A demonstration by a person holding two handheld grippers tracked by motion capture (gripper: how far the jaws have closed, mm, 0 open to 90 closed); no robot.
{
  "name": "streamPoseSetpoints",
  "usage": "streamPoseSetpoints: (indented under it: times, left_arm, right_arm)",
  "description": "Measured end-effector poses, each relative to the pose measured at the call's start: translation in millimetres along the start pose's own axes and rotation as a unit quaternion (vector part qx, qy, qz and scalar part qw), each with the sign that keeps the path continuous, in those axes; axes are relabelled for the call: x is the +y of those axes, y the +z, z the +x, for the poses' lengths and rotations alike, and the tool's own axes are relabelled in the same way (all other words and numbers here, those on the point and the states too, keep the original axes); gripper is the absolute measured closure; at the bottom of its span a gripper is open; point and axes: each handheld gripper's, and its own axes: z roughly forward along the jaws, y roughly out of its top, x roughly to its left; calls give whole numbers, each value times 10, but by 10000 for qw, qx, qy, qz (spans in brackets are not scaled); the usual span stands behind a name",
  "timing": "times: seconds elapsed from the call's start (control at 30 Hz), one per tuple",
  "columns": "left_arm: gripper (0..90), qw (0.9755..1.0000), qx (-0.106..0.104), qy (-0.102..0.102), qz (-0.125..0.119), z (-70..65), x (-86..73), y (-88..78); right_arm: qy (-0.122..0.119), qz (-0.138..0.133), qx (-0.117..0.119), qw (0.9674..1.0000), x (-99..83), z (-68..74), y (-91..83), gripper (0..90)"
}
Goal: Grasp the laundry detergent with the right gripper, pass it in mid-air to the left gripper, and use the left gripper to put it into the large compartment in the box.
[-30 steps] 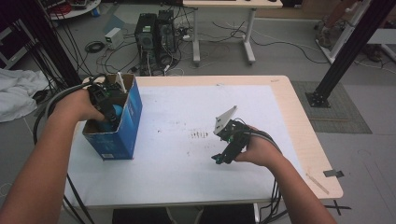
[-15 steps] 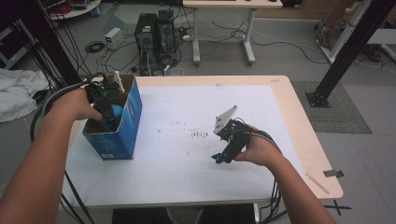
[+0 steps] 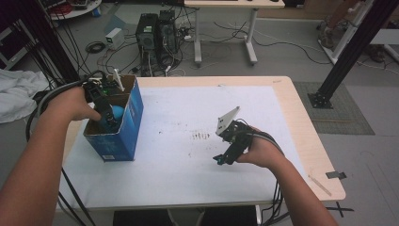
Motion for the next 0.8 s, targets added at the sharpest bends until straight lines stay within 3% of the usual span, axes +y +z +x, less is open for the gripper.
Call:
streamPoseSetpoints:
  times: [0.6,0.8]
  left_arm:
    - [237,9996,218,94,-161,-102,-82,-208]
    - [177,9993,281,160,-179,-138,-112,-261]
  right_arm:
    - [-3,-58,-40,10000,4,9,-55,127]
    - [2,-42,-55,10000,19,8,-77,127]
